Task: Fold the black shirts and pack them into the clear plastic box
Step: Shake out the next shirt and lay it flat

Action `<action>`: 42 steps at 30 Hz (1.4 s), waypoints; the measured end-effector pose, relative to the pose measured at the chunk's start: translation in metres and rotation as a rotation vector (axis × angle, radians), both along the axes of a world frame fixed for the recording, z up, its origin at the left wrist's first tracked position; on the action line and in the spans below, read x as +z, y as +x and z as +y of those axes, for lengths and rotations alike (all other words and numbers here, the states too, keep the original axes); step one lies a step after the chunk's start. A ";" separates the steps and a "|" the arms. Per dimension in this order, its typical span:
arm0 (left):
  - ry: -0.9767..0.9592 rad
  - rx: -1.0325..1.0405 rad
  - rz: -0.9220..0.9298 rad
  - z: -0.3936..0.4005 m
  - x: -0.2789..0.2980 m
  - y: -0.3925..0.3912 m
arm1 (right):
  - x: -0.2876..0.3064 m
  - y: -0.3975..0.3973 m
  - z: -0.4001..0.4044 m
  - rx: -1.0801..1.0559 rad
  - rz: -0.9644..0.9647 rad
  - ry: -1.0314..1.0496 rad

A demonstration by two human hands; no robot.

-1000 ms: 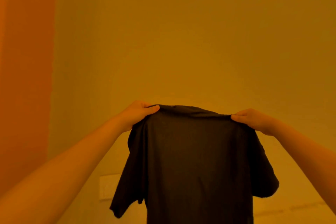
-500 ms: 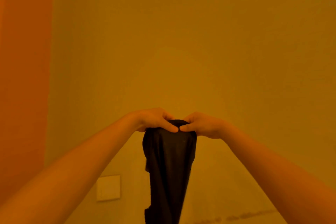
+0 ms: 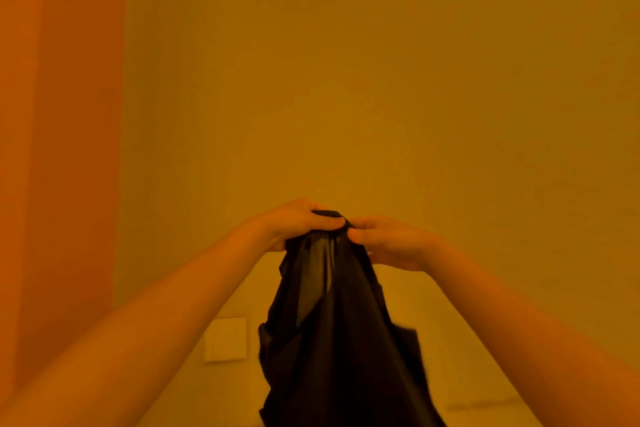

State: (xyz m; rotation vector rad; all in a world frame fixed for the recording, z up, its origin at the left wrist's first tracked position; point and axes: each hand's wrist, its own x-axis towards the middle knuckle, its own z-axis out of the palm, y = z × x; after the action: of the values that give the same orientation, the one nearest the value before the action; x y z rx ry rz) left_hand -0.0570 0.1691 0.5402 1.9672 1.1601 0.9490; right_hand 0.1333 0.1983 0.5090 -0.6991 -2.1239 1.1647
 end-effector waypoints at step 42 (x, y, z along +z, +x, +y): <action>-0.351 0.193 -0.535 0.004 -0.050 -0.066 | -0.022 0.099 -0.003 -0.484 0.215 -0.192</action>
State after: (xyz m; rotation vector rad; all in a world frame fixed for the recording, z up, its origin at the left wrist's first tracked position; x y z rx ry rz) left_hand -0.1230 0.1735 0.4904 1.2360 1.1171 1.1849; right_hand 0.2321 0.1956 0.4873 -1.0530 -1.5609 1.1175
